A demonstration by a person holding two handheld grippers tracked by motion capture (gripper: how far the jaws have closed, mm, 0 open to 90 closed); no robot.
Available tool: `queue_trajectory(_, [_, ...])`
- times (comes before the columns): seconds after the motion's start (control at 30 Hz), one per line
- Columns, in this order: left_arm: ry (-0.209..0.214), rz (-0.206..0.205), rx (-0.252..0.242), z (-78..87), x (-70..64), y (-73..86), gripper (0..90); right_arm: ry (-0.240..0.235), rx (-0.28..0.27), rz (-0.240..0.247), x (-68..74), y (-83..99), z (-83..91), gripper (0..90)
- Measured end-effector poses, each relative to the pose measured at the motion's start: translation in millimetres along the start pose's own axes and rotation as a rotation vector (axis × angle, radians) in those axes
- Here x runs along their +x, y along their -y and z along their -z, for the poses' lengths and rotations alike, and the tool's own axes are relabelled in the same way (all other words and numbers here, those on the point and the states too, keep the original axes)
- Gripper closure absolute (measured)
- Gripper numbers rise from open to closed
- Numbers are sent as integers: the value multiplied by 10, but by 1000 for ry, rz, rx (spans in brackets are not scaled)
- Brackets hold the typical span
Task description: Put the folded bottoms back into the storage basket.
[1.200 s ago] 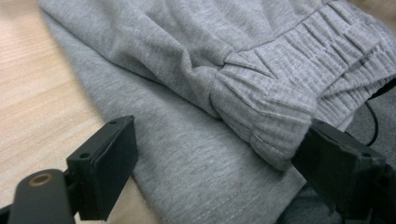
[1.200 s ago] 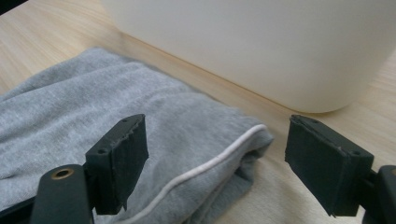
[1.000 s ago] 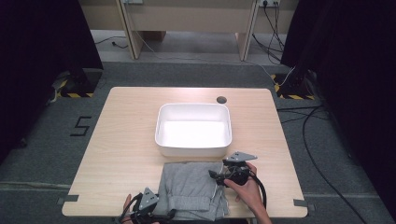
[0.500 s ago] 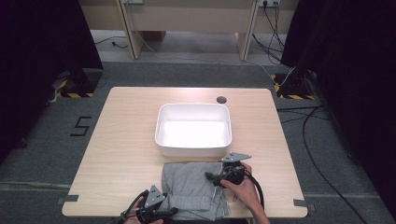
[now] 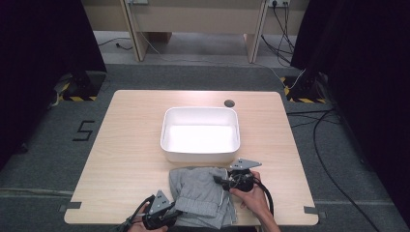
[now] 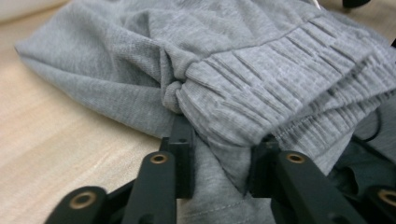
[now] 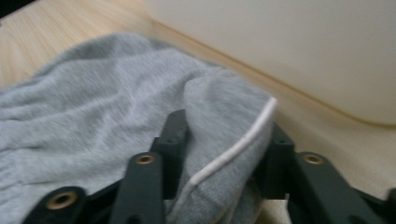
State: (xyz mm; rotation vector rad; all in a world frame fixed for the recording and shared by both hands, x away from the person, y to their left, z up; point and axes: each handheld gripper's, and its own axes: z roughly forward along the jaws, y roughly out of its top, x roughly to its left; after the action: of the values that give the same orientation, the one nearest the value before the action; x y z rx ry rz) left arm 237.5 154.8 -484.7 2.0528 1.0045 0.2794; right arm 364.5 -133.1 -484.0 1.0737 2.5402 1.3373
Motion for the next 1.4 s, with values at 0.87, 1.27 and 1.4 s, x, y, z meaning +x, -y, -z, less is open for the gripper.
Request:
queue_trajectory(0.87, [74, -59, -93, 489, -61, -327, 759, -39, -157, 91, 340, -226, 441, 700])
queue_trajectory(1.27, [88, -82, -118, 638, -42, -483, 758, -42, -201, 129, 434, -429, 589, 701])
queue_trajectory(1.4, [90, -95, -128, 661, -50, -548, 758, -43, -216, 136, 438, -502, 626, 701])
